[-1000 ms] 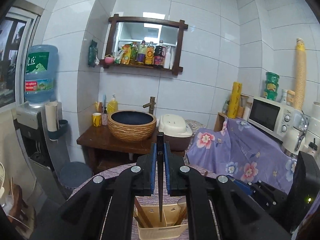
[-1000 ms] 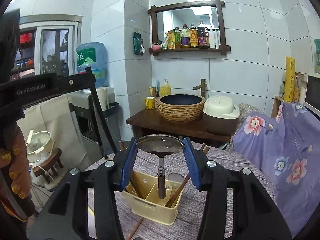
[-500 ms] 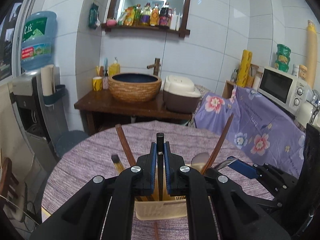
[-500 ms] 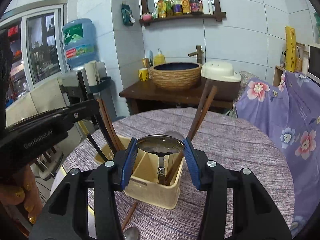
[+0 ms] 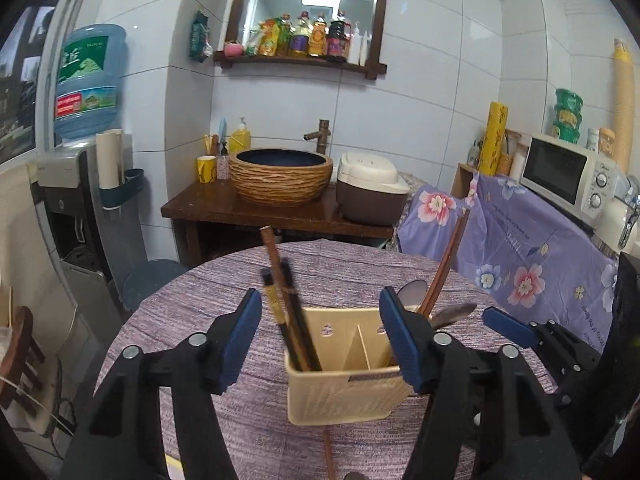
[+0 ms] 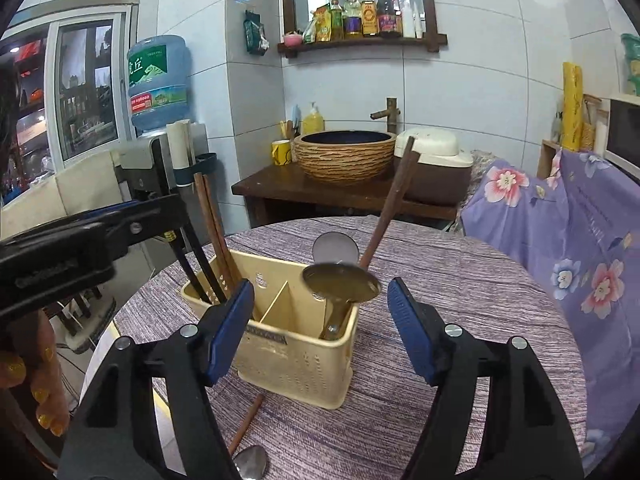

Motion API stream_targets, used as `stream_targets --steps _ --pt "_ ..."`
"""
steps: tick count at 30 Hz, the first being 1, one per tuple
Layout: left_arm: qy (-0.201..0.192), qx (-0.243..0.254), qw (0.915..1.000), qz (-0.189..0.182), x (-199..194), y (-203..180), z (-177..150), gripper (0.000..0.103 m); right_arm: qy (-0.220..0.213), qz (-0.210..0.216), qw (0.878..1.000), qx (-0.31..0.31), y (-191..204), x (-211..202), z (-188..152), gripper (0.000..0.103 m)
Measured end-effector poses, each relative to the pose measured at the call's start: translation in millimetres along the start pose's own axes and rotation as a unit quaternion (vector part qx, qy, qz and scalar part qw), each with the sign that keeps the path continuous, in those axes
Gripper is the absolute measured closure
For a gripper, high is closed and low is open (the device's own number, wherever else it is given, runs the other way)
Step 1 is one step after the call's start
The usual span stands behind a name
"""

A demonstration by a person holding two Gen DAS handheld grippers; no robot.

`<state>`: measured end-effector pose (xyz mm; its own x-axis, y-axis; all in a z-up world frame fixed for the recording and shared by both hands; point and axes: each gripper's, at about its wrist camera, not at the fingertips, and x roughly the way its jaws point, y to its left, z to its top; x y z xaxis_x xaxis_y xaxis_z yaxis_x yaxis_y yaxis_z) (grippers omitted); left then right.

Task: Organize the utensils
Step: 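Move both tools back down to the last chopstick and spoon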

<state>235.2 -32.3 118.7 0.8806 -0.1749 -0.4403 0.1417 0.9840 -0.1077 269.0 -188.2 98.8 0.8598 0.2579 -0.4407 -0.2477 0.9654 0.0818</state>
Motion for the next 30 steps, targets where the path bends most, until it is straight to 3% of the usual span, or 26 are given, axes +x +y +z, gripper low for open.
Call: stream_targets --steps 6,13,16,21,26,30 --pt "0.025 0.003 0.9994 0.024 -14.9 13.6 -38.3 0.037 0.02 -0.026 0.999 -0.005 5.6 -23.9 -26.9 0.034" --pt "0.101 -0.021 0.9935 0.047 -2.0 41.2 -108.7 0.038 0.14 0.007 0.99 0.005 30.6 -15.3 -112.2 0.036" --pt "0.127 -0.034 0.9898 0.054 1.6 50.5 -134.0 0.039 0.179 0.021 0.984 0.0 47.4 -9.4 -145.3 0.045" --pt "0.143 -0.031 0.9879 0.05 0.5 50.8 -149.4 0.039 0.222 0.025 0.975 -0.012 65.1 2.3 -177.3 0.064" --pt "0.143 -0.023 0.9883 0.047 -1.1 46.5 -151.5 0.039 0.213 0.006 0.977 -0.016 66.1 2.0 -184.4 0.092" --pt "0.148 -0.015 0.988 0.042 1.4 40.8 -153.7 0.039 0.212 -0.003 0.977 -0.002 48.8 -4.0 -186.9 0.097"
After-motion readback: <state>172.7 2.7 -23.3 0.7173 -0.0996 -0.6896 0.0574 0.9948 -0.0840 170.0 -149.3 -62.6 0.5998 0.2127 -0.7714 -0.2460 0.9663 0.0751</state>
